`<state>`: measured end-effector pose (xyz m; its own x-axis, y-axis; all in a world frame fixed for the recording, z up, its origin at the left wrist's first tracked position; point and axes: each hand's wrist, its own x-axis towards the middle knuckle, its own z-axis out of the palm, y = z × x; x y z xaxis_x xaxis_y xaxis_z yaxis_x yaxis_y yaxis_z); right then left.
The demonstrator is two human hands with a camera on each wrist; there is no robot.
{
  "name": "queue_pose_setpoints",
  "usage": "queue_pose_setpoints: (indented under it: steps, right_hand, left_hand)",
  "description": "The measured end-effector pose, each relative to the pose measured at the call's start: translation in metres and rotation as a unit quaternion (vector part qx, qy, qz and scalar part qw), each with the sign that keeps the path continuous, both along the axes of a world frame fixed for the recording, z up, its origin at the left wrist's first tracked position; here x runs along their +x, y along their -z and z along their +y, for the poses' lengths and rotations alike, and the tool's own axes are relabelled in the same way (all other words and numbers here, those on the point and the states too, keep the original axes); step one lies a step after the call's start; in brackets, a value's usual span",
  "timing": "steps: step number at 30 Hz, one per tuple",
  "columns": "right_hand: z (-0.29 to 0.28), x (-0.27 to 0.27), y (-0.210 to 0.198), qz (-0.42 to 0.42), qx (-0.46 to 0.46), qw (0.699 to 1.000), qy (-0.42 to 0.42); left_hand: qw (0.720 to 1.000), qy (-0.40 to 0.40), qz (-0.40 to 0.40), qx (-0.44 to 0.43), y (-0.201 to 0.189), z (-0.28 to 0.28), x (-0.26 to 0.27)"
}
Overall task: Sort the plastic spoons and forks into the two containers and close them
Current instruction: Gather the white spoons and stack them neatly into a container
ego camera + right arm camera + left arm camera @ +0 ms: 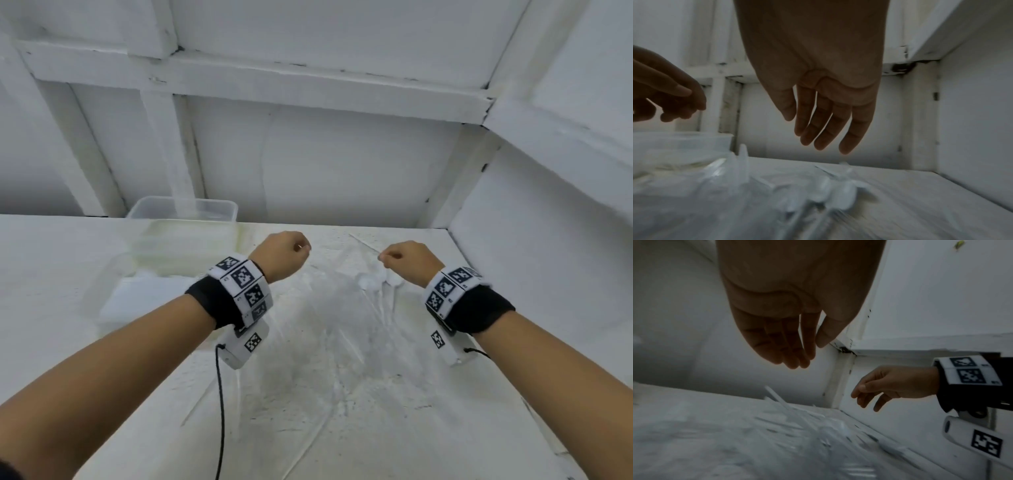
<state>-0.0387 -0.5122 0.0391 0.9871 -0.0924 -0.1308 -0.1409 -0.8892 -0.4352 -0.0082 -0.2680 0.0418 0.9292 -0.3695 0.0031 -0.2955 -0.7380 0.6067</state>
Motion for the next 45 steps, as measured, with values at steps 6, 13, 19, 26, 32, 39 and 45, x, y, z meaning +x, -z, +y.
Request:
queue_pose_setpoints:
  steps: [6, 13, 19, 26, 32, 39, 45]
  right_hand:
    - [-0.055, -0.004, 0.022, 0.054, -0.021, 0.996, 0.062]
    - [-0.056, 0.018, 0.041, 0.073, -0.057, 0.993, 0.068]
    - [-0.041, 0.029, 0.059, 0.086, -0.070, 0.992, 0.065]
    - [-0.045, 0.030, 0.075, 0.073, 0.042, 0.987, 0.139]
    - [-0.043, 0.033, 0.070, 0.107, 0.018, 0.979, 0.170]
    - [-0.036, 0.042, 0.031, -0.138, 0.307, 0.888, 0.313]
    - [-0.030, 0.049, 0.027, -0.015, 0.182, 0.958, 0.219]
  left_hand:
    - [0.991, 0.099, 0.040, 0.075, 0.021, -0.092, 0.010]
    - [0.967, 0.119, 0.063, 0.217, 0.046, -0.134, 0.034]
    - [0.941, 0.127, 0.081, 0.304, 0.061, -0.134, 0.045]
    - [0.952, 0.120, 0.060, 0.274, 0.054, -0.124, 0.046]
    - [0.989, 0.010, 0.063, 0.133, 0.038, -0.104, 0.049]
    - [0.982, -0.072, 0.054, -0.166, 0.014, -0.084, 0.055]
    - [0.976, -0.121, 0.052, -0.174, 0.009, -0.059, 0.059]
